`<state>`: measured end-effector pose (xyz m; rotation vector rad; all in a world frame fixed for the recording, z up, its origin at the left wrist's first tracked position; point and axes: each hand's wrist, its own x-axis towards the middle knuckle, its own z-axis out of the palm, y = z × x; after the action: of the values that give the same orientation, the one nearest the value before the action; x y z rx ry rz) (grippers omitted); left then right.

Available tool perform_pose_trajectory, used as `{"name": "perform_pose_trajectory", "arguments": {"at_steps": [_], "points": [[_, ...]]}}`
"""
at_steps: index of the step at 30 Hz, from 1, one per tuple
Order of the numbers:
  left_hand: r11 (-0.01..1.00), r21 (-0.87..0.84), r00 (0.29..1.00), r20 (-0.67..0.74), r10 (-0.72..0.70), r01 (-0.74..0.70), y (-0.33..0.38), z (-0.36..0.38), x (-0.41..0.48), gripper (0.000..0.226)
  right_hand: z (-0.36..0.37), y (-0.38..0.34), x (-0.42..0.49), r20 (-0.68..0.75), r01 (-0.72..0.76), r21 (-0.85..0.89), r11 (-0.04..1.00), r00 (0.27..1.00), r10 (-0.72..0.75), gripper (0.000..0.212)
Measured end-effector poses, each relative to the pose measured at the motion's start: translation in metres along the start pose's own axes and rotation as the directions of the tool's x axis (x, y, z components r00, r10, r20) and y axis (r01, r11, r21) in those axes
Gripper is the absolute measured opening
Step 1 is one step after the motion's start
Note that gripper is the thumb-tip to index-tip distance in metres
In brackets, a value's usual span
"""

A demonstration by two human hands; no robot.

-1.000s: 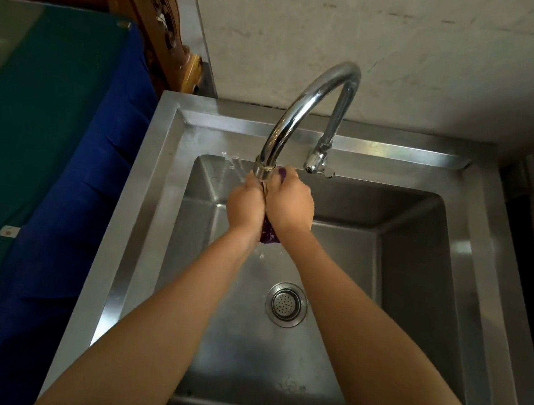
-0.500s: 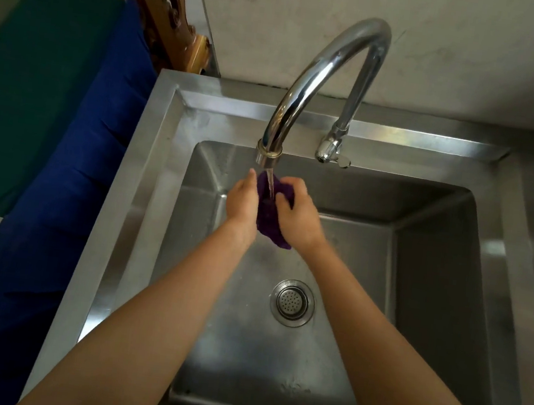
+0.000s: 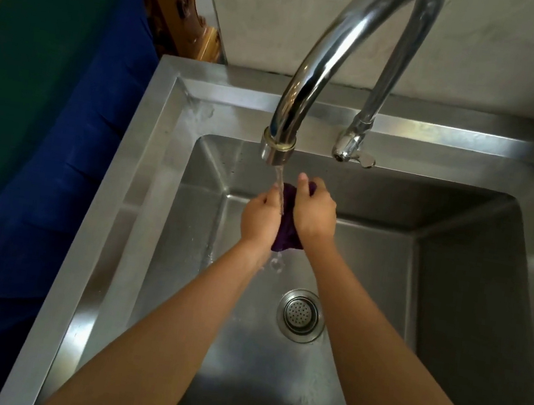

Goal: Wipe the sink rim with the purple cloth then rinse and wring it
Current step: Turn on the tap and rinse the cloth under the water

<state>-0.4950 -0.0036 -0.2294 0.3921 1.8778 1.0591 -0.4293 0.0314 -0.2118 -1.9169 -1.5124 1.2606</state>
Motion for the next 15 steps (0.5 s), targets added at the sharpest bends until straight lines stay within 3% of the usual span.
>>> {"name": "perform_pose_trajectory", "arguments": {"at_steps": [2, 5, 9, 12, 15], "points": [[0.999, -0.034, 0.999, 0.018, -0.026, 0.027, -0.001, -0.003, 0.009, 0.036, -0.001, 0.005, -0.012, 0.023, 0.132, -0.001, 0.991, 0.991, -0.132, 0.033], [0.939, -0.282, 0.97, 0.198, -0.142, 0.195, -0.001, -0.01, 0.023, 0.041, 0.004, 0.008, -0.043, 0.069, 0.29, -0.013, 0.957, 0.955, -0.289, 0.022], [0.873, -0.411, 0.944, 0.296, -0.145, 0.262, -0.017, -0.003, 0.017, 0.051, 0.014, 0.0, -0.044, -0.048, 0.243, -0.146, 0.959, 0.967, -0.252, 0.028], [0.945, -0.265, 0.976, 0.153, -0.157, 0.193, -0.037, 0.0, 0.013, 0.028, 0.023, 0.009, -0.013, -0.077, 0.109, -0.194, 0.975, 0.989, -0.126, 0.036], [1.0, -0.03, 0.999, -0.041, 0.001, -0.002, -0.039, -0.001, 0.013, 0.038, 0.033, 0.029, 0.01, -0.056, -0.018, -0.01, 1.0, 0.998, 0.018, 0.037]]}}
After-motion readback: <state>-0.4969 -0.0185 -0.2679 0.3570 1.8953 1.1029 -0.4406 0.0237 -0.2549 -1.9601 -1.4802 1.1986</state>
